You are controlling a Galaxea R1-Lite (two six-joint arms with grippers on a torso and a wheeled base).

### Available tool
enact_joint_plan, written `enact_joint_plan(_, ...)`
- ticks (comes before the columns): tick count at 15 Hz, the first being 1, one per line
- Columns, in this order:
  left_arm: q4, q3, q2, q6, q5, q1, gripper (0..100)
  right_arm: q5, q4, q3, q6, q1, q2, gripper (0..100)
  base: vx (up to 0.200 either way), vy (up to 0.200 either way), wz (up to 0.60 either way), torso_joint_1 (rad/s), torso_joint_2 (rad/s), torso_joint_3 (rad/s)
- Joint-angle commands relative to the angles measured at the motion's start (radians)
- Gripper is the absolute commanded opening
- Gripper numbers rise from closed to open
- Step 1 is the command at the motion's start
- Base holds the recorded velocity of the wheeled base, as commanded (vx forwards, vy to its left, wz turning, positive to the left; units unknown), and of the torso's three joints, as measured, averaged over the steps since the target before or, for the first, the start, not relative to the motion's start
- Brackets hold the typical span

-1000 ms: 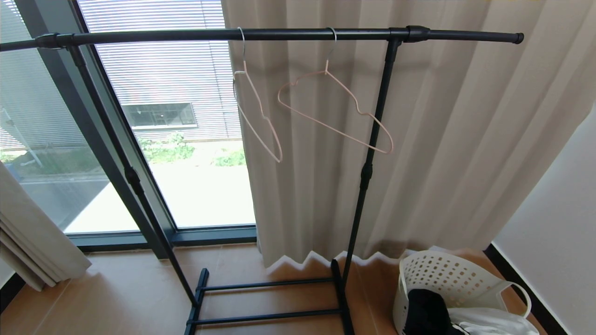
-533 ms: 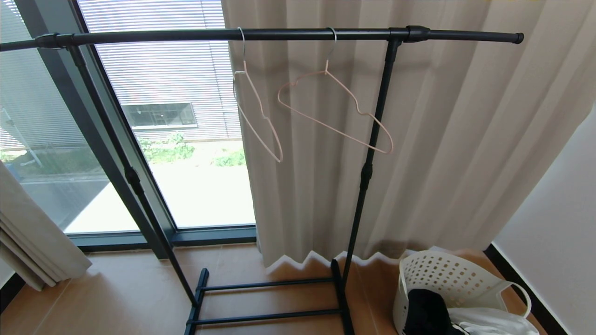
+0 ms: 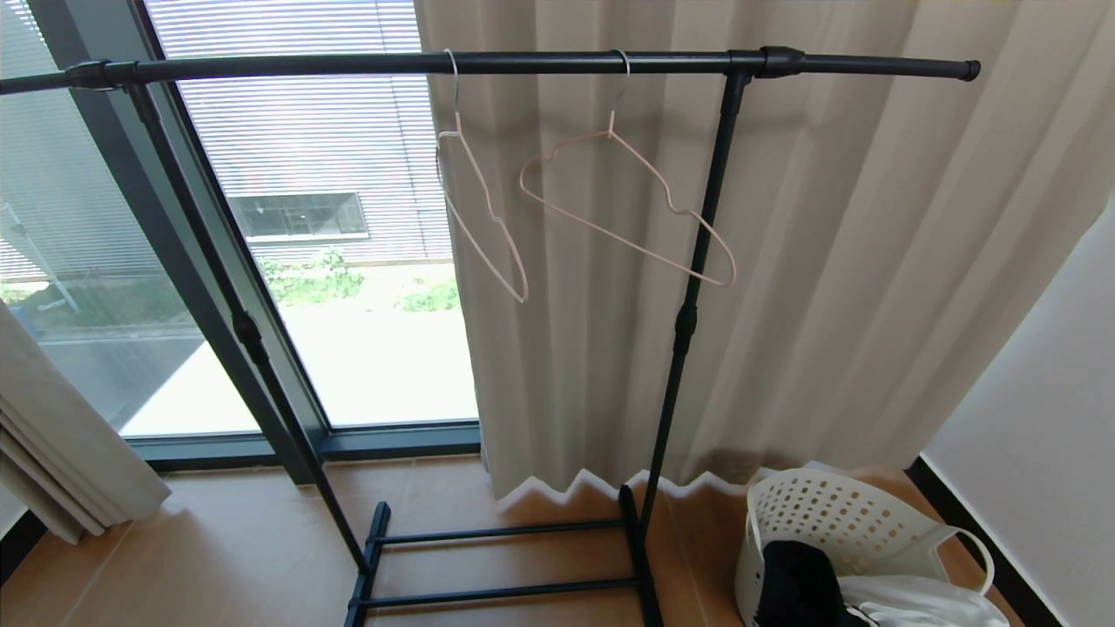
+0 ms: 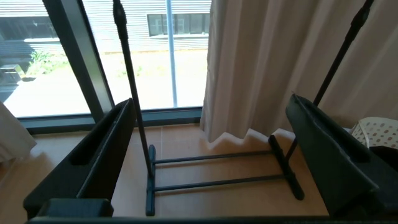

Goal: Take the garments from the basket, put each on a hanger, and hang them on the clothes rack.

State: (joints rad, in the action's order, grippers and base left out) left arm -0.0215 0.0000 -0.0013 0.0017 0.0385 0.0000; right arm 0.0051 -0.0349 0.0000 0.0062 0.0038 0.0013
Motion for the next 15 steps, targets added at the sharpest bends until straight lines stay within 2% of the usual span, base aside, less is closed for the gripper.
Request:
enact_joint_plan(1,0.000,0.000,0.001,0.000,0.000,0.000,100,0.001,0.000,0.000,0.000,0.004,0.011,100,0.000,0.000,0.00,-0.080,0.28,0.173)
enact_joint_plan(15,0.000,0.000,0.001,-0.005,0.003,0.000,100,-0.007,-0.008,0.000,0.000,0.001,0.000,100,0.000,0.000,0.00,-0.129,0.46,0.331)
